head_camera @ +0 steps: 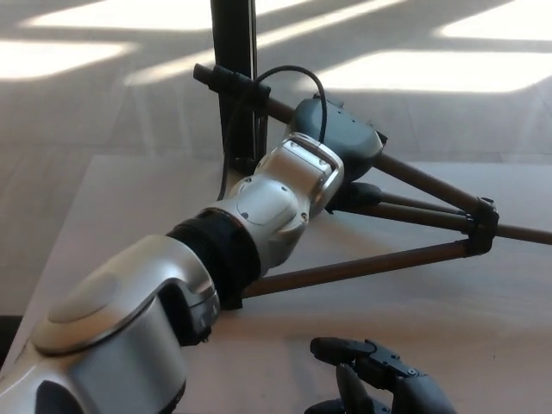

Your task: Use both hands of the robot to pick up the tripod lying in the middle of the desk and make it stand upright on the desk

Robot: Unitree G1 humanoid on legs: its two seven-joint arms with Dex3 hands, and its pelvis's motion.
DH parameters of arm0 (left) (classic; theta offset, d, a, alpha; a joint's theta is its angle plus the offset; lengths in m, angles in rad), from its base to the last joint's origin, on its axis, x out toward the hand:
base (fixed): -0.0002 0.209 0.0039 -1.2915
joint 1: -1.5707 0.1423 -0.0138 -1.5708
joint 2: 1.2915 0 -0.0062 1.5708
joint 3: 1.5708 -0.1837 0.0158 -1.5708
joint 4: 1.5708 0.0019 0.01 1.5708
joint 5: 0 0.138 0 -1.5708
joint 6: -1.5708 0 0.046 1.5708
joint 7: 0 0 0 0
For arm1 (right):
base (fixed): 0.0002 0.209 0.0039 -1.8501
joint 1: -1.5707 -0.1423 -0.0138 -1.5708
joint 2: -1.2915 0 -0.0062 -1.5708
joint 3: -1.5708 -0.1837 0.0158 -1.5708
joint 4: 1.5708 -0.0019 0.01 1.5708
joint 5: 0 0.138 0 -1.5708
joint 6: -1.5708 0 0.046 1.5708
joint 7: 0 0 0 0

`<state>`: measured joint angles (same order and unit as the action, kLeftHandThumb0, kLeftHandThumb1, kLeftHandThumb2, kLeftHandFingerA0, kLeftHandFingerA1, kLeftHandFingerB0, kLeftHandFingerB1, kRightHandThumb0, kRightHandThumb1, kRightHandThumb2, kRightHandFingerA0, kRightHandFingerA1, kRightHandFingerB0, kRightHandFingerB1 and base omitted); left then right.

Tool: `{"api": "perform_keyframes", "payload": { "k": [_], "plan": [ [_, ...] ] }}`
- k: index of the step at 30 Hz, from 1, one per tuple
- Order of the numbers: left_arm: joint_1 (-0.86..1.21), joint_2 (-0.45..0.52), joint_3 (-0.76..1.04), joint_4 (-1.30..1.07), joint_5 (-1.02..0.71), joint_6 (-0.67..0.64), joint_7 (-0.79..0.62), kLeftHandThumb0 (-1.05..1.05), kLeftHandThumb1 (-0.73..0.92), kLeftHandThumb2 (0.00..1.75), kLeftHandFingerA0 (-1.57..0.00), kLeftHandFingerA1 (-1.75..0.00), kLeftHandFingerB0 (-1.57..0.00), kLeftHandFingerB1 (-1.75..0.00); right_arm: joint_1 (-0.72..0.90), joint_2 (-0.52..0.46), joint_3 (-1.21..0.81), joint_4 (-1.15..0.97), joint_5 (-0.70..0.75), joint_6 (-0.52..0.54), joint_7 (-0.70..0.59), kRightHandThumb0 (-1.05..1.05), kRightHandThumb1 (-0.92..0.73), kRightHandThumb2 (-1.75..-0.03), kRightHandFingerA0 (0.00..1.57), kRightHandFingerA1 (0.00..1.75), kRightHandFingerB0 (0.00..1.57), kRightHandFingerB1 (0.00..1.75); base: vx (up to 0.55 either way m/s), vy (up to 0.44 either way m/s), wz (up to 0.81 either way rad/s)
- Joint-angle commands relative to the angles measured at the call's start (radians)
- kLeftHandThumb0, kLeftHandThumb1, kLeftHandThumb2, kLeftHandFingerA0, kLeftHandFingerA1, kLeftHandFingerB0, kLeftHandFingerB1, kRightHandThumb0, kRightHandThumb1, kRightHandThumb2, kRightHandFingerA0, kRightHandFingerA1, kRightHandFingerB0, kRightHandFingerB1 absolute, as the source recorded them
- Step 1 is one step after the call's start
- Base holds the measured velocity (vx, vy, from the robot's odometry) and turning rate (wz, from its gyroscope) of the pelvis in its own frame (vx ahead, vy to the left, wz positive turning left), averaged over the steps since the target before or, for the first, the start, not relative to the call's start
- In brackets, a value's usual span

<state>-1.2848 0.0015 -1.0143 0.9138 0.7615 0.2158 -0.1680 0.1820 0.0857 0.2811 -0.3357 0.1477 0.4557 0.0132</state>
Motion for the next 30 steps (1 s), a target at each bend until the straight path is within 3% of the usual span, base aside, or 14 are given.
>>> {"api": "perform_keyframes", "payload": {
  "k": [1,3,8,9,10,11,12,14,18,21,25,27,28,30],
  "plan": [
    [0.001,0.003,0.002,0.015,0.085,-0.011,0.048,-0.92,0.62,0.58,-0.02,-0.41,-0.07,-0.31,-0.002,0.006,-0.007,0.004,-0.004,0.018,-0.007,-0.7,-0.86,-0.66,0.48,1.14,0.36,0.63,0.0,0.0,0.0],
    [-0.011,0.037,-0.024,0.014,0.13,-0.032,0.039,-0.83,0.46,0.91,-0.04,-0.36,-0.04,-0.27,-0.013,-0.004,0.003,0.0,-0.033,0.03,-0.02,-0.74,-0.84,-0.65,0.45,1.09,0.37,0.63,0.0,0.0,0.0],
    [-0.023,0.117,-0.096,0.016,0.239,-0.03,0.005,-0.72,0.38,0.92,0.0,-0.51,-0.03,-0.28,-0.019,-0.016,0.007,0.001,-0.05,0.023,-0.012,-0.81,-0.83,-0.65,0.47,1.04,0.4,0.67,0.0,0.0,0.0],
    [-0.02,0.129,-0.107,0.016,0.254,-0.03,0.018,-0.87,0.55,0.57,-0.1,-0.54,-0.03,-0.35,-0.02,-0.017,0.009,0.001,-0.057,0.023,-0.015,-0.8,-0.83,-0.65,0.48,1.04,0.41,0.67,0.0,0.0,0.0],
    [-0.02,0.133,-0.113,0.015,0.261,-0.029,0.023,-0.87,0.55,0.57,-0.1,-0.54,-0.03,-0.35,-0.02,-0.02,0.009,-0.002,-0.059,0.024,-0.014,-0.8,-0.83,-0.65,0.48,1.04,0.41,0.67,0.0,0.0,0.0],
    [-0.02,0.15,-0.135,0.015,0.287,-0.028,0.033,-0.83,0.46,0.87,-0.25,-0.65,-0.04,-0.29,-0.019,-0.017,0.008,-0.001,-0.061,0.023,-0.018,-0.76,-0.83,-0.65,0.49,1.05,0.44,0.68,0.0,0.0,0.0],
    [-0.018,0.163,-0.146,0.011,0.303,-0.027,0.05,-0.76,0.55,0.57,-0.31,-0.67,-0.07,-0.37,-0.019,-0.015,0.008,-0.001,-0.061,0.026,-0.02,-0.75,-0.84,-0.65,0.49,1.06,0.44,0.68,0.0,0.0,0.0],
    [-0.012,0.178,-0.146,0.003,0.311,-0.028,0.083,-0.8,0.46,0.85,-0.39,-0.71,-0.09,-0.46,-0.019,-0.013,0.009,-0.005,-0.065,0.037,-0.026,-0.74,-0.84,-0.65,0.5,1.05,0.44,0.68,0.0,0.0,0.0],
    [0.023,0.189,-0.113,-0.002,0.306,-0.018,0.205,-0.53,0.53,0.59,-0.79,-1.4,-0.2,-0.42,-0.009,-0.004,0.023,-0.021,-0.077,0.05,-0.041,-0.73,-0.84,-0.65,0.49,1.08,0.43,0.68,0.0,0.0,0.0],
    [0.032,0.19,-0.097,-0.007,0.305,-0.029,0.217,-0.58,0.45,0.76,-0.99,-1.37,-0.15,-0.5,-0.007,-0.003,0.023,-0.03,-0.077,0.062,-0.044,-0.72,-0.83,-0.65,0.48,1.08,0.43,0.68,0.0,0.0,0.0],
    [0.063,0.167,-0.023,0.002,0.245,-0.087,0.257,-0.44,0.55,0.59,-0.93,-1.42,-0.27,-0.53,-0.016,0.005,0.006,-0.04,-0.068,0.083,-0.045,-0.72,-0.82,-0.66,0.49,1.07,0.43,0.7,0.0,0.0,0.0],
    [0.075,0.155,0.012,0.011,0.234,-0.107,0.266,-0.48,0.39,0.84,-1.03,-1.24,-0.26,-0.64,-0.022,0.012,-0.001,-0.04,-0.066,0.095,-0.048,-0.71,-0.82,-0.65,0.5,1.07,0.45,0.7,0.0,0.0,0.0],
    [0.085,0.141,0.022,0.016,0.236,-0.11,0.279,-0.43,0.6,0.57,-0.94,-1.46,-0.31,-0.87,-0.024,0.019,-0.007,-0.04,-0.065,0.099,-0.054,-0.69,-0.83,-0.65,0.5,1.06,0.45,0.67,0.0,0.0,0.0],
    [0.094,0.134,0.032,0.015,0.243,-0.135,0.288,-0.39,0.6,0.62,-0.9,-1.48,-0.36,-0.74,-0.03,0.013,-0.009,-0.038,-0.076,0.093,-0.053,-0.67,-0.84,-0.65,0.5,1.08,0.45,0.66,0.0,0.0,0.0]
  ]
}}
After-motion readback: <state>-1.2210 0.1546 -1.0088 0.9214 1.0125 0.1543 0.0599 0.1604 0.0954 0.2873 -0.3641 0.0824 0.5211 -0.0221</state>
